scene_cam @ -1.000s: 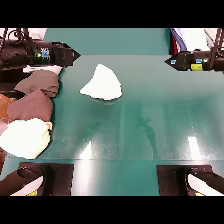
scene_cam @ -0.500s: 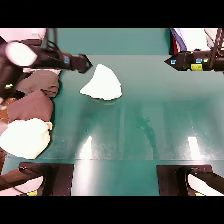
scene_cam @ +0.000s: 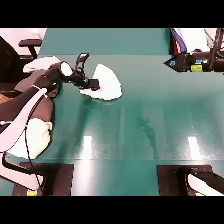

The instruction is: Fold the shirts.

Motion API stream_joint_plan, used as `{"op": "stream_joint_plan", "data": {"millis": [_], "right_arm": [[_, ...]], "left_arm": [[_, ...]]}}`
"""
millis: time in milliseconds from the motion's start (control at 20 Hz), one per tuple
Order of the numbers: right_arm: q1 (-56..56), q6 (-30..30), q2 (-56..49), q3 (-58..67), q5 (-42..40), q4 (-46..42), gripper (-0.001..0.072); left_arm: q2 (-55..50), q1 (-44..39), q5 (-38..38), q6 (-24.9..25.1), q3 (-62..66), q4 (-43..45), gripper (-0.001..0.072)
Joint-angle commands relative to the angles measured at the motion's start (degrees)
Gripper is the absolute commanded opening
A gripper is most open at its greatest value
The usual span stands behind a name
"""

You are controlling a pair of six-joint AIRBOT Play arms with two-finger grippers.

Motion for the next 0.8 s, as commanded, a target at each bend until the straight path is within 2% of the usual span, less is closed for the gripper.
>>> {"op": "stream_joint_plan", "data": {"millis": [0,50,200,400,600,750], "right_arm": [[0.07,0.02,0.09,0.02,0.07,0.02,0.0014],[0.07,0.02,0.46,0.13,-0.15,0.02,0.0014],[-0.85,0.02,3.3,0.35,-3.08,0.0,0.0014],[-2.43,0.02,7.28,7.48,-3.02,-0.11,0.0014],[-3.04,0.02,8.39,16.06,-2.95,-0.7,0.0014],[-3.04,0.02,8.28,19.26,-2.93,-0.68,0.0014]], "left_arm": [[-1.81,0.07,-0.55,0.09,2.51,0.02,0.0114],[-1.81,0.07,-2.75,0.68,5.14,0.9,0.0023],[-0.13,0.07,-9.55,0.59,16.33,3.87,0.0021],[12.33,0.07,-9.77,0.7,27.02,4.79,0.0021],[25.33,-1.38,-12.72,1.95,28.37,4.72,0.0021],[26.91,-7.08,-20.11,1.99,28.22,4.74,0.0021]]}}
